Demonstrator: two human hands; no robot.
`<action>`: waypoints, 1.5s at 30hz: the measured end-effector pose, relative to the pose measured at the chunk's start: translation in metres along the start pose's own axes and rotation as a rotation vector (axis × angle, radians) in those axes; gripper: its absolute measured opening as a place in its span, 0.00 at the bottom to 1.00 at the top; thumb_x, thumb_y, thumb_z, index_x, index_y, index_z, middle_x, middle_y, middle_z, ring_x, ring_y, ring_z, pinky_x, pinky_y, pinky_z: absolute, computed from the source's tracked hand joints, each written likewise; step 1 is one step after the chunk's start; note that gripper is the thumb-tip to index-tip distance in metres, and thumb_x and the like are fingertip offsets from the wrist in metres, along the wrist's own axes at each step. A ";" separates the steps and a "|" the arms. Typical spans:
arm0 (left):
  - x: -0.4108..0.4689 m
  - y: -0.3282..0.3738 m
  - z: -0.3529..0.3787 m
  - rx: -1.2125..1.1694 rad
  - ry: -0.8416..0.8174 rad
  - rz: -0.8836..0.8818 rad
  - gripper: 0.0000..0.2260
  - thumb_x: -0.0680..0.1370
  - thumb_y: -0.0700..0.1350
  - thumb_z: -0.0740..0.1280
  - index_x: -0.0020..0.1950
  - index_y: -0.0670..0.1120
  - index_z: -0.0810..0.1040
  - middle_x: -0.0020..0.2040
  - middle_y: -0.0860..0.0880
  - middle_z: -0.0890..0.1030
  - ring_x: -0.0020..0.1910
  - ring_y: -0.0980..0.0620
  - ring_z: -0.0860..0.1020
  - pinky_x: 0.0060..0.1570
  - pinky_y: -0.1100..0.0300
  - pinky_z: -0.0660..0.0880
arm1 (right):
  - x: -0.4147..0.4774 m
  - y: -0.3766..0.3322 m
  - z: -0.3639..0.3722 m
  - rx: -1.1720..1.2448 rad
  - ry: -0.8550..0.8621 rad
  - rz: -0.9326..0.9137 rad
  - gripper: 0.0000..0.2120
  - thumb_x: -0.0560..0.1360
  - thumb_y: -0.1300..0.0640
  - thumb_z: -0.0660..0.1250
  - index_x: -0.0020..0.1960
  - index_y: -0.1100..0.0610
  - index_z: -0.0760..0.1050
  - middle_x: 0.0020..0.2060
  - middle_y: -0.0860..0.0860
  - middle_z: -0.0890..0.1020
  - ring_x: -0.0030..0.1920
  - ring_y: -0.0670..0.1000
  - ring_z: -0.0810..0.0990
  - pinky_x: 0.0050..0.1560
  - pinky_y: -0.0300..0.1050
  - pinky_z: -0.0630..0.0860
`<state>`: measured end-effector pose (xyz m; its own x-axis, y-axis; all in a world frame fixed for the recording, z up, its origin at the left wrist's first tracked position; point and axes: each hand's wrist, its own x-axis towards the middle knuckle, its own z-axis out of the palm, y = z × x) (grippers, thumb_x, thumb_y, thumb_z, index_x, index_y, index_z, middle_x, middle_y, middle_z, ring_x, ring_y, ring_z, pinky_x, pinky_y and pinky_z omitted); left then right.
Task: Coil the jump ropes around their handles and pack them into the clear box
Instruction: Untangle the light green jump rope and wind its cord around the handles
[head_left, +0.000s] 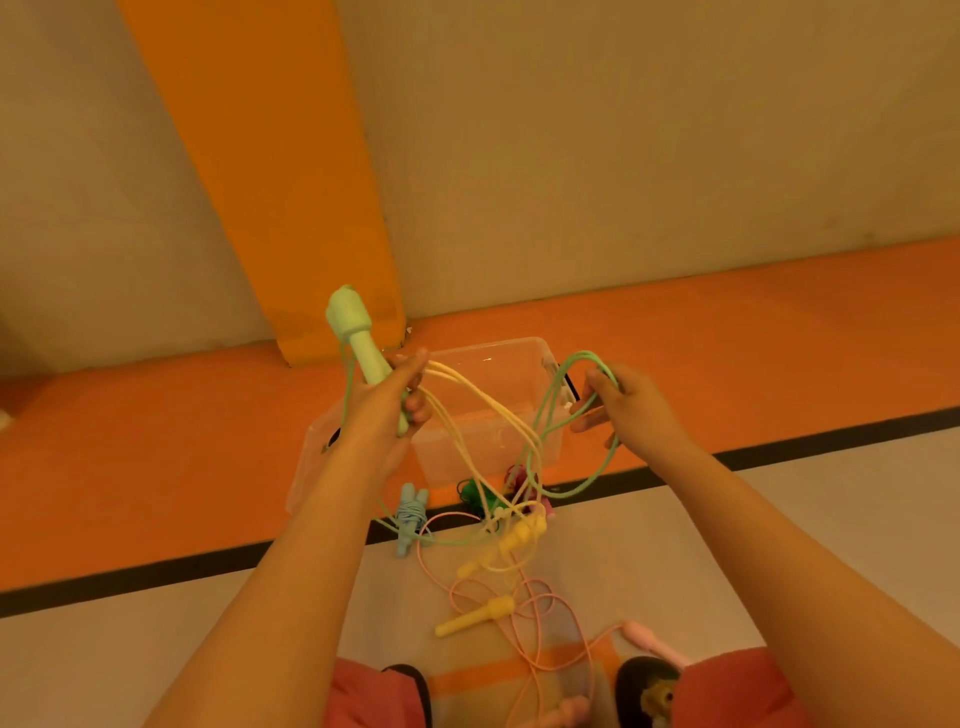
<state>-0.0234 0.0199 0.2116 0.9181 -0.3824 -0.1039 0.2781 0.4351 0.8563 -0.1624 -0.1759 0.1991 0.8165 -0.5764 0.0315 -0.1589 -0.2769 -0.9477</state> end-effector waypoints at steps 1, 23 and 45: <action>0.001 0.001 -0.003 0.017 0.032 0.000 0.11 0.76 0.37 0.68 0.40 0.46 0.68 0.28 0.50 0.70 0.19 0.58 0.64 0.19 0.68 0.60 | 0.001 -0.001 -0.001 0.008 0.014 -0.008 0.13 0.82 0.54 0.54 0.41 0.57 0.70 0.39 0.60 0.82 0.28 0.47 0.82 0.19 0.37 0.68; -0.034 -0.075 0.033 0.447 -0.314 -0.266 0.11 0.75 0.33 0.69 0.43 0.44 0.68 0.52 0.46 0.80 0.20 0.55 0.68 0.21 0.64 0.67 | -0.004 -0.040 -0.011 0.318 0.190 -0.221 0.15 0.82 0.54 0.55 0.38 0.56 0.70 0.31 0.55 0.82 0.27 0.49 0.82 0.19 0.36 0.62; -0.022 -0.027 0.052 -0.020 -0.235 -0.135 0.09 0.78 0.37 0.65 0.41 0.45 0.68 0.28 0.50 0.72 0.20 0.58 0.64 0.20 0.67 0.61 | 0.006 0.019 0.000 -0.098 0.058 -0.085 0.16 0.81 0.54 0.58 0.40 0.63 0.74 0.34 0.58 0.81 0.33 0.50 0.82 0.19 0.35 0.67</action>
<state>-0.0660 -0.0255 0.2172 0.7825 -0.6155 -0.0938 0.4010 0.3829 0.8323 -0.1601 -0.1844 0.1814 0.7963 -0.5905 0.1313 -0.1466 -0.3990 -0.9052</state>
